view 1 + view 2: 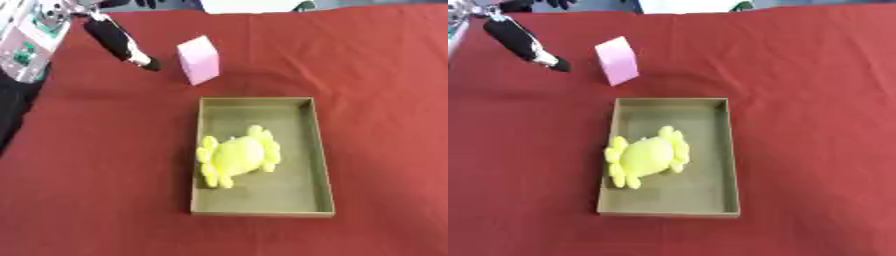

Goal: Pick up objects on the table and place them in the box.

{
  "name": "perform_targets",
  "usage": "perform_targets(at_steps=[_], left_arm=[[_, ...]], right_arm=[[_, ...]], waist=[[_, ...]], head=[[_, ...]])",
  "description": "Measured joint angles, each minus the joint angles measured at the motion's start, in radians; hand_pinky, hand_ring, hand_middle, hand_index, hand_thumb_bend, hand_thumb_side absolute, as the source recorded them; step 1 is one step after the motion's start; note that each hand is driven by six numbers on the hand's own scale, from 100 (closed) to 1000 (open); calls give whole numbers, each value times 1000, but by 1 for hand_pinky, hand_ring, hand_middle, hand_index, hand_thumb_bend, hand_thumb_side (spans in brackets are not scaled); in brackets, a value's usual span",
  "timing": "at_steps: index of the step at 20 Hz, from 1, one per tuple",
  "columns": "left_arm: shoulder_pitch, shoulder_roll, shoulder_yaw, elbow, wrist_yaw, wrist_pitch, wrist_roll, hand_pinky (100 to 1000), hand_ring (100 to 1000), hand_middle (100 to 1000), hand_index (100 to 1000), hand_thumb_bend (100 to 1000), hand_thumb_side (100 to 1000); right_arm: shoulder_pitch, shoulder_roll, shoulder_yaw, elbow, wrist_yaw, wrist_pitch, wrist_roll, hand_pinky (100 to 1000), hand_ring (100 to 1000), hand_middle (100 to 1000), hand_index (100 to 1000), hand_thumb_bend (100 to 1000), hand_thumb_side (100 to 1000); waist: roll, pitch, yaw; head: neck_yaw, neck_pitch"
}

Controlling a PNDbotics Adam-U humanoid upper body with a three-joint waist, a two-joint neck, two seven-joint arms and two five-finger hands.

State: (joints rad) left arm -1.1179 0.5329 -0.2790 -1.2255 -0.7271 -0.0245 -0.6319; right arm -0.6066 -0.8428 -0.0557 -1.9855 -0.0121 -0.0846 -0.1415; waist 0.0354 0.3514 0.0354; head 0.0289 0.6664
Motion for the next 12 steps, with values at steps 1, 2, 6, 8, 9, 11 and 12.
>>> perform_targets(at_steps=[1,2,6,8,9,11,12], left_arm=[[-1,-6,0,11,0,2,1,853,848,786,921,639,256],[-1,-12,1,21,1,4,2,852,851,789,924,638,255],[-10,-29,3,48,9,11,9,838,862,796,916,639,250],[-15,-38,5,57,13,13,15,837,865,798,916,645,255],[-18,-42,5,60,14,14,18,836,867,800,916,649,257],[-23,-49,5,67,14,15,24,835,869,802,915,650,257],[-26,-50,6,71,13,16,28,832,869,801,914,660,266]], right_arm=[[0,2,0,0,0,2,0,743,675,617,846,100,900],[0,2,0,0,-1,4,-1,743,674,616,845,100,901],[-1,8,0,0,-6,11,-1,741,670,613,843,100,904],[-1,13,0,0,-8,15,-1,740,669,612,842,100,905],[-2,14,0,0,-8,17,-2,740,667,611,841,100,907],[-6,19,0,0,-9,20,-3,739,666,610,840,100,910],[-7,19,0,0,-9,21,-3,739,665,609,839,100,912]], waist=[[0,0,-1],[0,0,-2],[3,2,-5],[5,5,-10],[5,6,-13],[7,8,-18],[7,10,-21]], head=[[1,0],[3,0],[6,-1],[10,-4],[13,-5],[17,-8],[20,-9]])
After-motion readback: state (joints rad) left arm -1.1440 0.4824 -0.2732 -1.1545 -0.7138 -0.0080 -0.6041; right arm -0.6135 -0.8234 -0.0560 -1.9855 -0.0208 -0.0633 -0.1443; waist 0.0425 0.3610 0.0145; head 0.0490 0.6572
